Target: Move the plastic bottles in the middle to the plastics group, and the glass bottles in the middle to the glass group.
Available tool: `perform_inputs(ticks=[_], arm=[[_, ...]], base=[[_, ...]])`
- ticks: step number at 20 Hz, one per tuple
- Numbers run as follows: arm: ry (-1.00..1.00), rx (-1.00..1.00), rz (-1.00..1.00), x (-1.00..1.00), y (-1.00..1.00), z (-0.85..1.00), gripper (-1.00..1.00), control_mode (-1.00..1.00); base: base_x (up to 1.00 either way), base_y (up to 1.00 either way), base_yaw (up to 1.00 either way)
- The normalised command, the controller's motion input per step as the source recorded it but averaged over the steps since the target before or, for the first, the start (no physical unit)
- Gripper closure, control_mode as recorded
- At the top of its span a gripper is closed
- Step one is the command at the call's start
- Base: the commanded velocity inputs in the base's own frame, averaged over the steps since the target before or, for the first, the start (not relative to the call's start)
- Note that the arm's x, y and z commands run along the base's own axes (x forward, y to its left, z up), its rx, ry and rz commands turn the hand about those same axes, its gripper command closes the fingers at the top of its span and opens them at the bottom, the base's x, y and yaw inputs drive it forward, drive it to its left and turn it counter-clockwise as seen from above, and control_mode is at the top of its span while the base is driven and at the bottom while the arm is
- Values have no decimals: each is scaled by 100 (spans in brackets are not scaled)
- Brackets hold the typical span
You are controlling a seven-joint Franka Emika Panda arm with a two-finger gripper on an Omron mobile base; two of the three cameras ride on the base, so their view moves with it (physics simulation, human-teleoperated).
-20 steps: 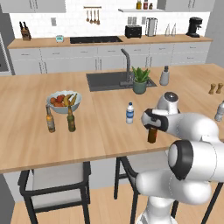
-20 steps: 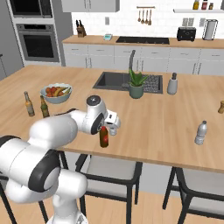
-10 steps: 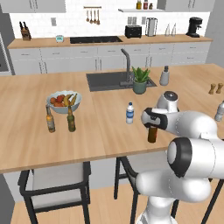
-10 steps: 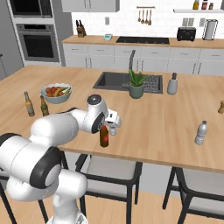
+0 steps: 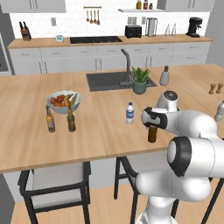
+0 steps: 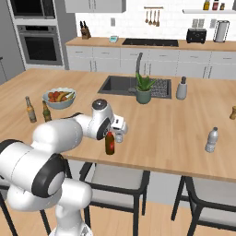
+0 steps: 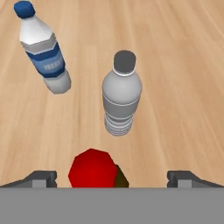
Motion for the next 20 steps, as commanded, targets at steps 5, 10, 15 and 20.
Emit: perform_inputs(ticks=[5,10,15,20], arm=[[0,0,0,0,0,0,100,-100],[0,0,0,0,0,0,100,-100],[0,0,1,-2,17,0,100,-100],[-3,0,8,-38,58,23,100,-100]], base=[[0,0,0],[0,0,0],[0,0,0],[0,0,0]])
